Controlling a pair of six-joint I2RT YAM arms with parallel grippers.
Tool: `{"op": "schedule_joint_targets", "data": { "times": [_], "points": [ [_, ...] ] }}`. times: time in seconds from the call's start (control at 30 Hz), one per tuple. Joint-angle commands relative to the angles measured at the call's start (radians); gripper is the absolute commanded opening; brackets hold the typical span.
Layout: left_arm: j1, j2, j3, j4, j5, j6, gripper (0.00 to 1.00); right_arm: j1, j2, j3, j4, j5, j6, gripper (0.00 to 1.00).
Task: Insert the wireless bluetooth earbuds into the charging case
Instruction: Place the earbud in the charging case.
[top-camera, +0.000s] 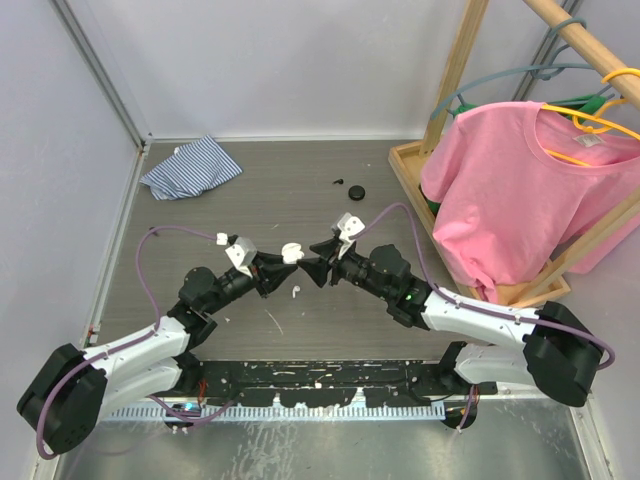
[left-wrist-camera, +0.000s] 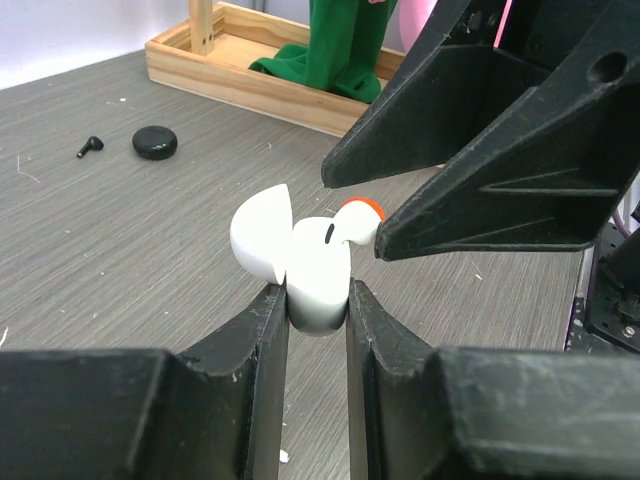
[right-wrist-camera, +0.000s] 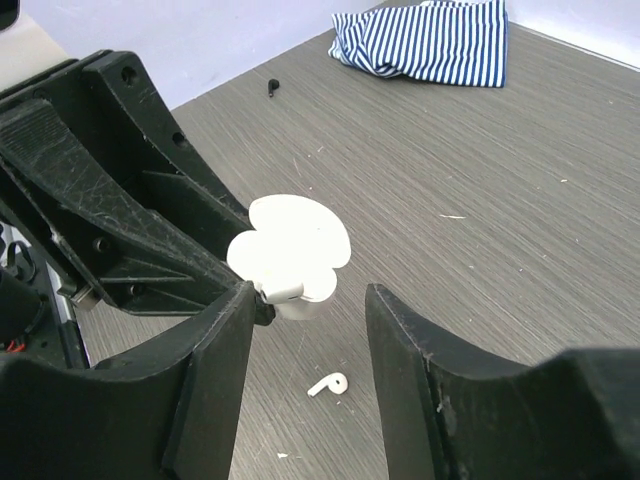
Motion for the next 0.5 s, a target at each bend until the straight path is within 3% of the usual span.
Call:
{"op": "schedule_joint_targets", "data": {
  "times": [0.0, 0.47],
  "points": [
    [0.000, -0.027, 0.022, 0.055, 0.021, 0.022, 0.00, 0.007, -0.002, 0.042, 0.099, 0.052, 0.028, 0.53],
    [0.000, -0.040, 0.013, 0.073, 0.035, 0.021, 0.00, 0.007, -0.034, 0.014, 0.069, 0.099, 0.001, 0.44]
  ]
}}
